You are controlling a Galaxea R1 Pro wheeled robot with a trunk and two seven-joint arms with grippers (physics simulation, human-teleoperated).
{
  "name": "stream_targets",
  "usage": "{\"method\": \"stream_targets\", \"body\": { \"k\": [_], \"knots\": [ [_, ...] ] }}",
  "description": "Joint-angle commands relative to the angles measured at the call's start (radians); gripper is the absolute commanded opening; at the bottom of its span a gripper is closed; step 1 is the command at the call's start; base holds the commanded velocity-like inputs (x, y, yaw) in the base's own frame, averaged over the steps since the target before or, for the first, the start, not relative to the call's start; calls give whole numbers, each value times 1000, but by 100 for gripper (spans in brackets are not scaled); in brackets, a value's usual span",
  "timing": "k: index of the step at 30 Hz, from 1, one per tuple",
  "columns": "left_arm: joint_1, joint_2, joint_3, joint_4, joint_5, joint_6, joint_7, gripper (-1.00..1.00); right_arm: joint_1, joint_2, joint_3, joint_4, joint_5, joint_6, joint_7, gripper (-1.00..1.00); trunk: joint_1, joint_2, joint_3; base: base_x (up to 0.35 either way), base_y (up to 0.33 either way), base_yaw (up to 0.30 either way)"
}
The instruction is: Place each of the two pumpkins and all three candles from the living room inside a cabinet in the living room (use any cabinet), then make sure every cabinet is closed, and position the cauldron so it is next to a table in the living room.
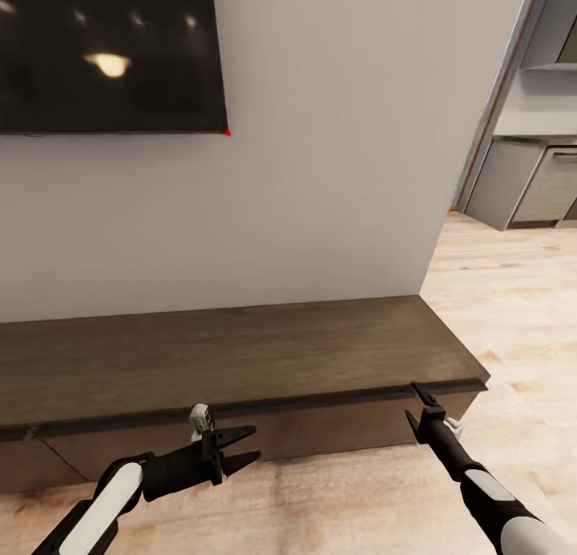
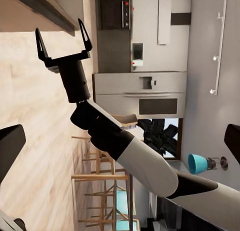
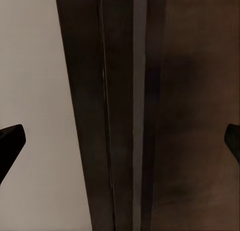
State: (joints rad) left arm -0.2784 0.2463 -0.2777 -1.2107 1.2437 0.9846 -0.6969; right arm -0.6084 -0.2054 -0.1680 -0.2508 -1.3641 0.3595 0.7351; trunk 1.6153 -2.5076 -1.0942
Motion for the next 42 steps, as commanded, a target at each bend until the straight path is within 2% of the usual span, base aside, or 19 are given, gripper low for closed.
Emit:
{"method": "stream_targets", "body": {
  "k": [1, 12, 18, 22, 26, 30, 33, 35, 42],
  "knots": [
    [-1, 1, -1, 0, 1, 3, -3, 100, -1, 0, -1, 1, -9, 9, 1, 100, 0, 0, -1, 67, 0, 0],
    [-1, 1, 1, 0, 2, 3, -3, 100, -1, -3, -1, 1, -9, 9, 1, 100, 0, 0, -1, 10, 0, 0],
    [-1, 1, 0, -1, 2, 3, -3, 100, -1, -5, -1, 1, -8, 9, 1, 100, 3, -2, -24, 0, 0, 0],
    [-1, 1, -1, -2, 4, 3, -4, 100, -1, -5, -1, 1, -6, 9, 2, 100, 3, -2, -24, 0, 0, 0],
    [1, 1, -12, -56, 24, 3, -4, 100, -1, -5, 3, 0, 0, 9, 8, 100, 3, -2, -24, 0, 0, 0],
    [2, 3, -50, -99, 51, 3, -3, 100, -1, -6, 6, -2, 2, 9, 15, 100, 3, -2, -24, 0, 0, 0],
    [2, 4, -60, -106, 68, 3, -3, 100, -1, -6, 6, -5, 3, 9, 16, 100, 4, -2, -36, 0, 0, 0],
    [2, 4, -62, -107, 73, 3, -3, 100, -1, -5, 7, -6, 3, 9, 17, 100, 5, -3, -43, 0, 0, 0],
    [2, 4, -64, -108, 77, 3, -3, 100, -1, -6, 10, -14, 5, 9, 20, 100, 5, -3, -43, 0, 0, 0]
  ]
}}
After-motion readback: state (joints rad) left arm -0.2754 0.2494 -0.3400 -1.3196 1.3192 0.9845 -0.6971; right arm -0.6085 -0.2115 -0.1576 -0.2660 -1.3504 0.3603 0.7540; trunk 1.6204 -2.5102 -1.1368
